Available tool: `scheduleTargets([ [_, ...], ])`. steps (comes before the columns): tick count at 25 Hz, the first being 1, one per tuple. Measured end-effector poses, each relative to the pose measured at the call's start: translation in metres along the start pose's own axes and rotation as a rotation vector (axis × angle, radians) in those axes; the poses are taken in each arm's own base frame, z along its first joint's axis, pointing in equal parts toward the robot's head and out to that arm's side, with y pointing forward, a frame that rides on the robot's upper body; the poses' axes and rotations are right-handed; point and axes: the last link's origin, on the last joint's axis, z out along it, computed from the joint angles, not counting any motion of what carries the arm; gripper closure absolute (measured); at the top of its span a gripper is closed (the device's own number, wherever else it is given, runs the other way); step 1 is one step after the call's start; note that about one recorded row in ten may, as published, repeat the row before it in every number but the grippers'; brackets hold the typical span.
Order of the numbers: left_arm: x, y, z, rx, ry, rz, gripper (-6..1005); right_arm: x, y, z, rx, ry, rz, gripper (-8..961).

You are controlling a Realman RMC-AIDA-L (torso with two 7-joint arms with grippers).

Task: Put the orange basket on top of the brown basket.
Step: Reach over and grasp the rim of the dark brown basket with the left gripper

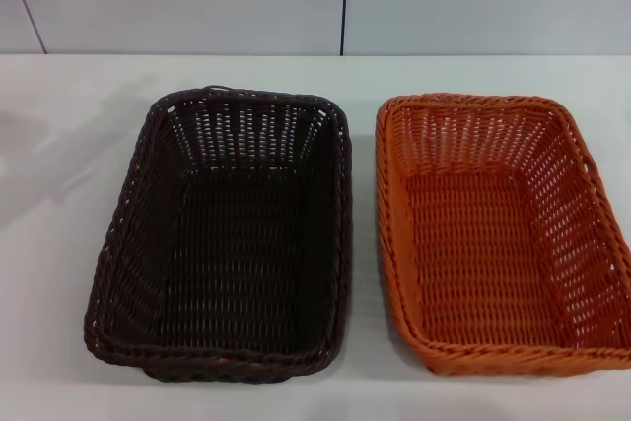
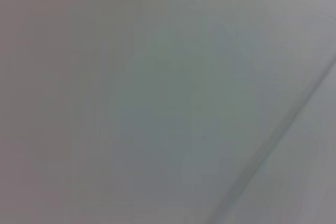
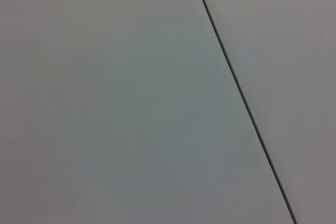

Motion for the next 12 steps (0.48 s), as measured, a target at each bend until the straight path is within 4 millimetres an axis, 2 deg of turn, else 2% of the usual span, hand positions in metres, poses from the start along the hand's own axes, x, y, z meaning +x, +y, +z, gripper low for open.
scheduleTargets([
  [1,0.010,0.007,0.005,-0.016,-0.128,0.010,157,0.000,-0.001,-0.002,0.003,0.001,-0.001,380],
  [2,0.018,0.019,0.005,-0.015,-0.340,0.036,157,0.000,-0.001,-0.002,0.003,0.001,-0.001,380],
  [5,0.019,0.030,0.002,-0.001,-0.485,0.058,157,0.000,-0.003,-0.003,0.007,0.003,-0.002,380],
  [6,0.019,0.044,-0.003,0.022,-0.582,0.103,157,0.001,-0.003,-0.004,0.010,0.004,-0.002,380],
  [12,0.011,0.064,-0.015,0.113,-0.729,0.187,157,0.000,-0.004,-0.002,0.016,0.005,-0.004,380],
])
